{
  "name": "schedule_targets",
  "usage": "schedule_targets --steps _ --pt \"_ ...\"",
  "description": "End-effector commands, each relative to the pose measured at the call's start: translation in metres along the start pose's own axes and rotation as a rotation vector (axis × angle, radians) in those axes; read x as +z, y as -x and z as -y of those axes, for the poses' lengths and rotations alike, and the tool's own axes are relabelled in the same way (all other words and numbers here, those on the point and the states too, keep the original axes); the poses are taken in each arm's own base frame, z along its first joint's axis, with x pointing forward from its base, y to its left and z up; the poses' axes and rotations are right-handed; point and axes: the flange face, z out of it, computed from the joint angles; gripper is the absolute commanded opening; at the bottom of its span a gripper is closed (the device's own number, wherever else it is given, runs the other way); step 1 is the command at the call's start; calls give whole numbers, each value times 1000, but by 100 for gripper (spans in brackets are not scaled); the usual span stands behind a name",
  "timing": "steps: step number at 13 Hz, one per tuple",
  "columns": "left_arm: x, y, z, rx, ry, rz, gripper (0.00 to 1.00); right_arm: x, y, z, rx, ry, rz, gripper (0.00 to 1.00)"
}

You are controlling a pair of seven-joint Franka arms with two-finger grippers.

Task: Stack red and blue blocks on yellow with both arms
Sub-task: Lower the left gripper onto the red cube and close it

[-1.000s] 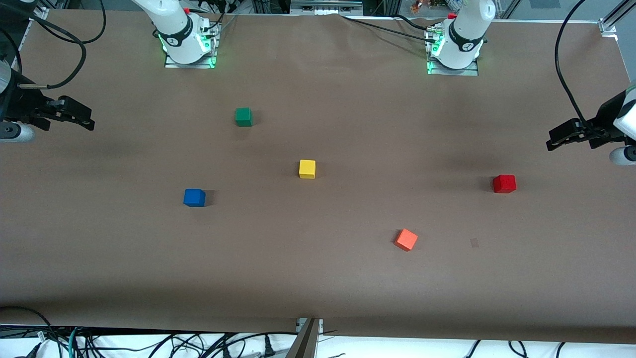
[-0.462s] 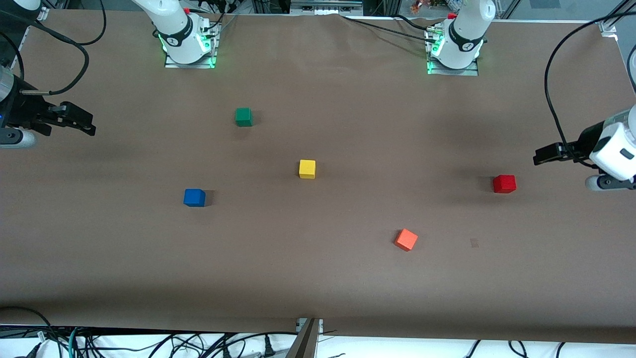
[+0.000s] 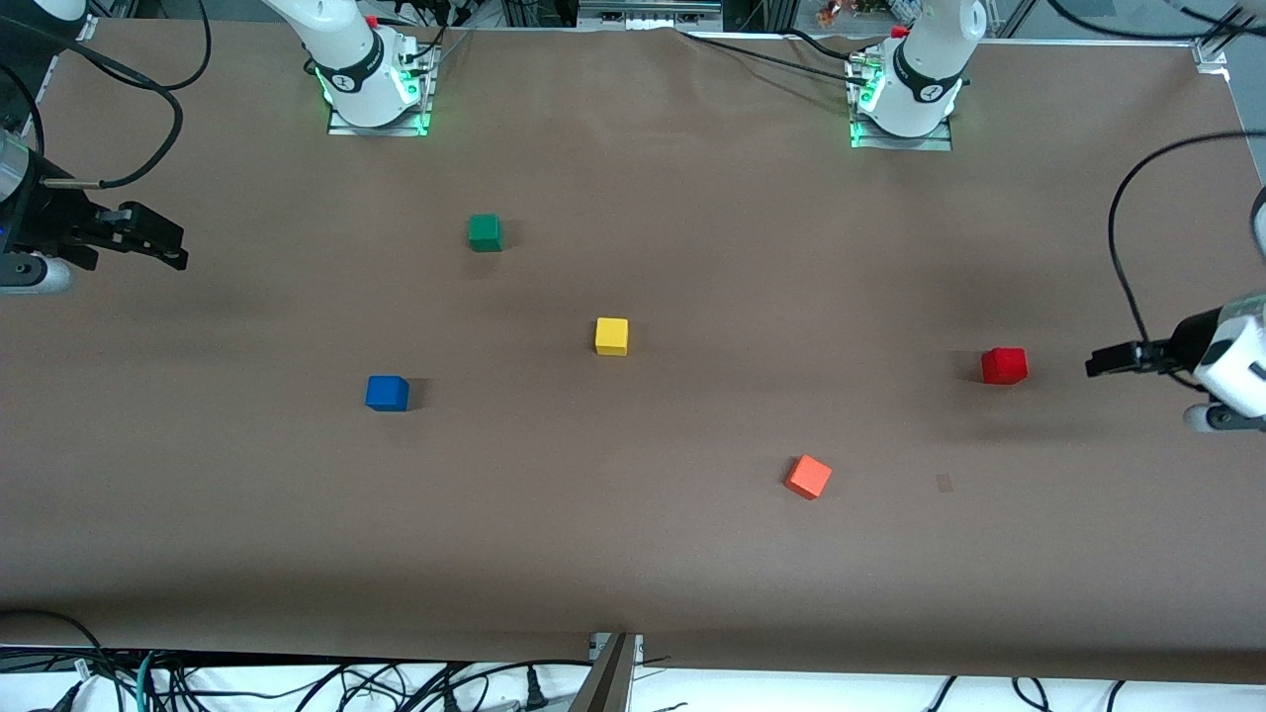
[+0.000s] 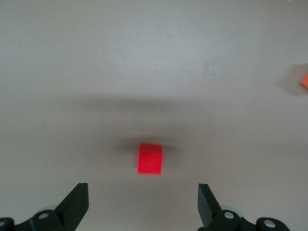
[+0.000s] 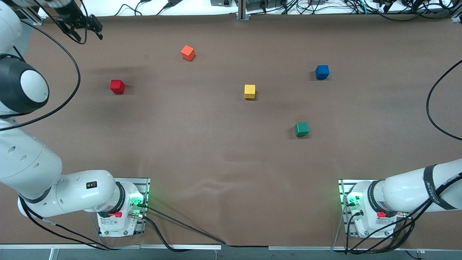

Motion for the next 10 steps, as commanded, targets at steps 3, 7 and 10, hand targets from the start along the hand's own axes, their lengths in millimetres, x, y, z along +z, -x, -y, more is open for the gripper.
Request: schedule_targets --steps 3,7,10 --pt "98 12 5 44 -7 -60 100 -6 -3 0 -11 15 -7 100" --pt "145 28 -2 93 -45 -45 100 -5 -2 1 -13 15 -5 100" --pt "180 47 -6 97 -43 -56 100 -5 -2 1 -13 15 -2 100"
